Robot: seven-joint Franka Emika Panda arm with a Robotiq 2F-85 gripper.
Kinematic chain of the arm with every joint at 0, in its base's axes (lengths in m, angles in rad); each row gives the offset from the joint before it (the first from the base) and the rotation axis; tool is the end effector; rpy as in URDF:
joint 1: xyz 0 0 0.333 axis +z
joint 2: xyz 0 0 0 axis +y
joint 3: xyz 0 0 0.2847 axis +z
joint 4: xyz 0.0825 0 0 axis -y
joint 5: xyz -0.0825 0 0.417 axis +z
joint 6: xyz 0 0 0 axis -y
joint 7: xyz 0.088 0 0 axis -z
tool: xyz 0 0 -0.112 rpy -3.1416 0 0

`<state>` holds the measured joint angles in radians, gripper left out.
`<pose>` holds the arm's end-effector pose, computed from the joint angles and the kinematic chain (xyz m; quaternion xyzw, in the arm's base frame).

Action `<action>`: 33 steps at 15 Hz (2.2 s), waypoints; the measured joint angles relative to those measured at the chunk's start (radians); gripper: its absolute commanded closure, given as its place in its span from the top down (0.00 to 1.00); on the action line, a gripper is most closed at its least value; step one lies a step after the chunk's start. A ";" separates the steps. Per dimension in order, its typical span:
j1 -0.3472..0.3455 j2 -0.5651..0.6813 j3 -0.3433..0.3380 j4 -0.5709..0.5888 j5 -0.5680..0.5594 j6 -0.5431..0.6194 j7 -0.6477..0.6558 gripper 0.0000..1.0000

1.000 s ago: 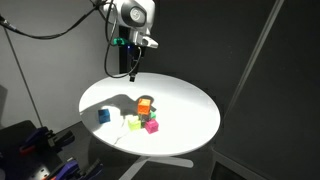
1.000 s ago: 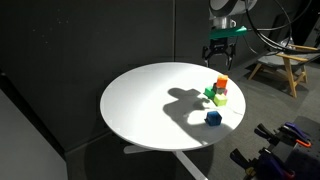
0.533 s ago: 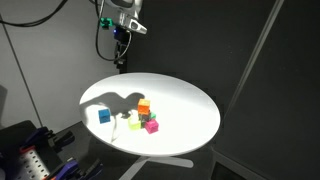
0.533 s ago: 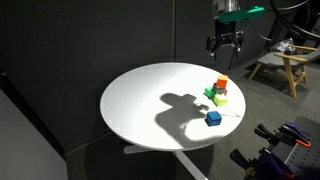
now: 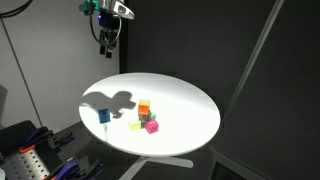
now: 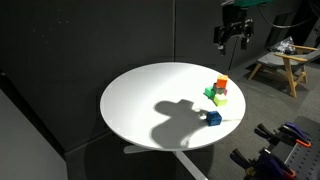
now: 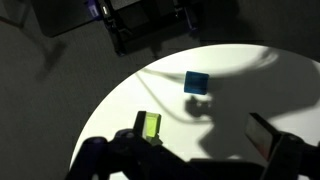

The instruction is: Put the orange block on the grey block

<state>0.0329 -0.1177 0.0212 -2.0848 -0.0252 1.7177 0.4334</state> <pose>0.5220 0.0259 0.4103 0.9749 -0.1839 -0.1175 0.0430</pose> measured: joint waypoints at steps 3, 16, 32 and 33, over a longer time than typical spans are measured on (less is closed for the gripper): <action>0.003 -0.065 0.022 -0.042 -0.005 0.001 -0.022 1.00; 0.003 -0.312 0.024 -0.164 0.149 0.102 -0.133 1.00; 0.003 -0.411 0.050 -0.172 0.118 -0.031 -0.233 1.00; 0.003 -0.416 0.053 -0.173 0.109 -0.031 -0.233 1.00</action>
<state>0.0354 -0.5337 0.0743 -2.2574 0.0842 1.6869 0.2006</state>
